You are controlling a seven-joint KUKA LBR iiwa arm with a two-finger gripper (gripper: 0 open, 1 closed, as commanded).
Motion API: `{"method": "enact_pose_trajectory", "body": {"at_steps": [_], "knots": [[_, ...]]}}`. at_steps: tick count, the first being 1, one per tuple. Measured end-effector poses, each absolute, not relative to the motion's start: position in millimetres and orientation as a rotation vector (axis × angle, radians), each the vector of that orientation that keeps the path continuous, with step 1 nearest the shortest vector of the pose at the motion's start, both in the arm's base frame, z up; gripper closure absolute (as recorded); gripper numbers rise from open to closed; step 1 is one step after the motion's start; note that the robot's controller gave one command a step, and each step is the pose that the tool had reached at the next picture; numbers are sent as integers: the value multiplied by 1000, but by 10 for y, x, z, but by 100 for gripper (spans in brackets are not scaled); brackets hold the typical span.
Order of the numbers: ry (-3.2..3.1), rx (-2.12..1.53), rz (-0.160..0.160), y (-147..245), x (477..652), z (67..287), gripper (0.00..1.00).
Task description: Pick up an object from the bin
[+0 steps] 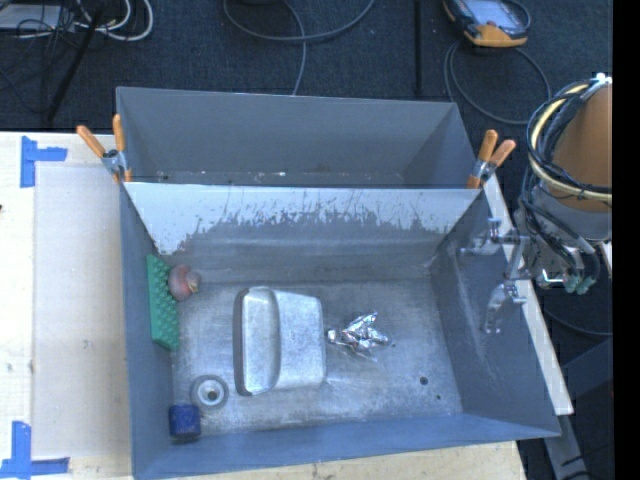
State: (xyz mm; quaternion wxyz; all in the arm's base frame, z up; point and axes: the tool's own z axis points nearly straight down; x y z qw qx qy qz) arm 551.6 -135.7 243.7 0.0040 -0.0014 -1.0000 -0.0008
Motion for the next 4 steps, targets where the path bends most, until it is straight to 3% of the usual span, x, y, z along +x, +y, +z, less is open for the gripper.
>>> {"method": "enact_pose_trajectory", "body": {"at_steps": [1,2,3,4], "knots": [[-3139,170,0,-453,5759,686,0],[-3138,-114,-3,-208,5510,1001,0],[-3140,-70,0,-267,5563,1097,0],[-3144,46,-1,-245,5623,715,0]]}}
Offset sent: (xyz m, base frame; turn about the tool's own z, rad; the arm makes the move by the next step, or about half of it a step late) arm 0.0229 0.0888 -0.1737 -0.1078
